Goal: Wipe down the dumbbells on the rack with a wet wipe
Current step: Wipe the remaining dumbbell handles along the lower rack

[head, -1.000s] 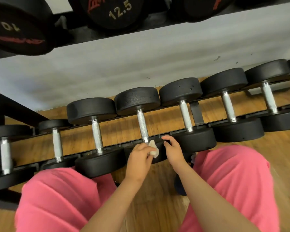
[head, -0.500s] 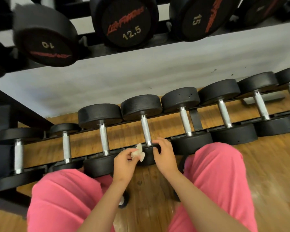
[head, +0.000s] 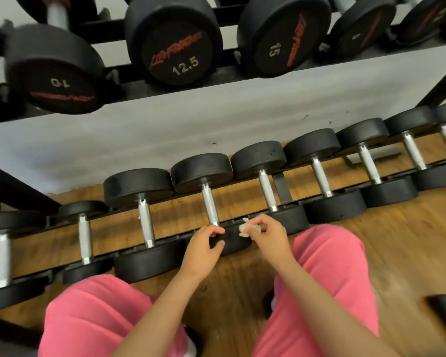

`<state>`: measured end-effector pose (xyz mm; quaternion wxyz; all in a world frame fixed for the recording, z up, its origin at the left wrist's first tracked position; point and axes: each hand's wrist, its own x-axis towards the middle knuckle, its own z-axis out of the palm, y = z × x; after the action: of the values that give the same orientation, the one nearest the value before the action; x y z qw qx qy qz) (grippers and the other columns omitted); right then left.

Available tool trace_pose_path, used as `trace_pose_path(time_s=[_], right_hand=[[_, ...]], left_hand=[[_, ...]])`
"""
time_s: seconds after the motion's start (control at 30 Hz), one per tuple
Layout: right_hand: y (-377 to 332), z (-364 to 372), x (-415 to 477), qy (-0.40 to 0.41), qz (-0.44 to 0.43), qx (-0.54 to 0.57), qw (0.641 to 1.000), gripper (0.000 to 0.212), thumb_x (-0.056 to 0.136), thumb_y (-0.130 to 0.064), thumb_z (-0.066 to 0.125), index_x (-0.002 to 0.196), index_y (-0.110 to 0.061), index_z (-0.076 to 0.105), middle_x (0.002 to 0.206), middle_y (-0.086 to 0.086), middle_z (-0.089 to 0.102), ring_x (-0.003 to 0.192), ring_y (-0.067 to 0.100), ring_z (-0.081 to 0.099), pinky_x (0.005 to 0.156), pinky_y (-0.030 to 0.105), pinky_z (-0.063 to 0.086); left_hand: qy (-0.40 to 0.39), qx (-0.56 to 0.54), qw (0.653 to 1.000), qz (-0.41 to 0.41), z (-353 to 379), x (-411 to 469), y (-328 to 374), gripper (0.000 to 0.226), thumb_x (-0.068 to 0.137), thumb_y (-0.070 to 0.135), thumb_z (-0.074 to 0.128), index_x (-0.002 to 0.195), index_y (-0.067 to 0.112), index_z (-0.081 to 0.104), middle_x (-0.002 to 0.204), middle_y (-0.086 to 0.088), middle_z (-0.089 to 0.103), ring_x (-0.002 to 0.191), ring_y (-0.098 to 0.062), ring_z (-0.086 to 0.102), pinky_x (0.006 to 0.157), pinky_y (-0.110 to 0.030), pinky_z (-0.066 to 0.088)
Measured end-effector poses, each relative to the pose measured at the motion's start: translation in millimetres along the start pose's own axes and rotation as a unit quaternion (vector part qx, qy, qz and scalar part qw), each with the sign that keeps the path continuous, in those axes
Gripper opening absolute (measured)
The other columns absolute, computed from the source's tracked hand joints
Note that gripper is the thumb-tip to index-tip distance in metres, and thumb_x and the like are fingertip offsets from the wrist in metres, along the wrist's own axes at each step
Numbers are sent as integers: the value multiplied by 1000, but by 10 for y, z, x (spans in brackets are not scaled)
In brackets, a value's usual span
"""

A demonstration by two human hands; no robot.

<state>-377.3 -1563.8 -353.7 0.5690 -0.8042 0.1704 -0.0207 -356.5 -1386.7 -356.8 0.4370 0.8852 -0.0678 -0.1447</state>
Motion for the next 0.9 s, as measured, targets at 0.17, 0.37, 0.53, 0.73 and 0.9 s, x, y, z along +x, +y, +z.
trace_pose_path(time_s=[0.17,0.37,0.53,0.73,0.9], right_hand=[[135,-261,310,64,6,-24,998,6,83,-10,73,84,-12,67,92,-8,68,88,-5,59,75,5,41],[242,-402,1025,128,-27,-53,990,8,86,-6,68,85,-13,65,96,-3,66,84,1,59,72,6,41],[78,-429,1674,194,-76,-4,978,13,88,1,64,88,-13,62,104,-8,63,100,6,59,81,8,44],[-139,-520,2193,213,-15,4,977,8,91,-6,62,93,-13,64,123,0,64,119,9,55,92,6,42],[-244,-377,2107,152,-113,-142,972,15,85,-2,68,90,-16,70,104,0,65,103,13,56,89,20,46]], left_hand=[[30,108,990,90,136,252,24,19,97,27,57,115,26,62,112,16,54,110,1,47,94,-16,37],[17,133,981,141,417,1010,129,26,98,28,53,123,21,58,126,9,51,121,-7,45,101,-17,33],[63,163,970,171,480,1866,504,49,91,24,65,136,12,50,145,-6,42,137,-22,35,114,-34,31],[-16,201,971,125,409,2560,934,95,84,37,74,154,9,16,162,-7,14,150,-21,10,121,-32,9],[-71,119,988,67,373,2669,874,94,76,32,82,151,15,28,156,-2,32,143,-19,27,117,-30,23]])
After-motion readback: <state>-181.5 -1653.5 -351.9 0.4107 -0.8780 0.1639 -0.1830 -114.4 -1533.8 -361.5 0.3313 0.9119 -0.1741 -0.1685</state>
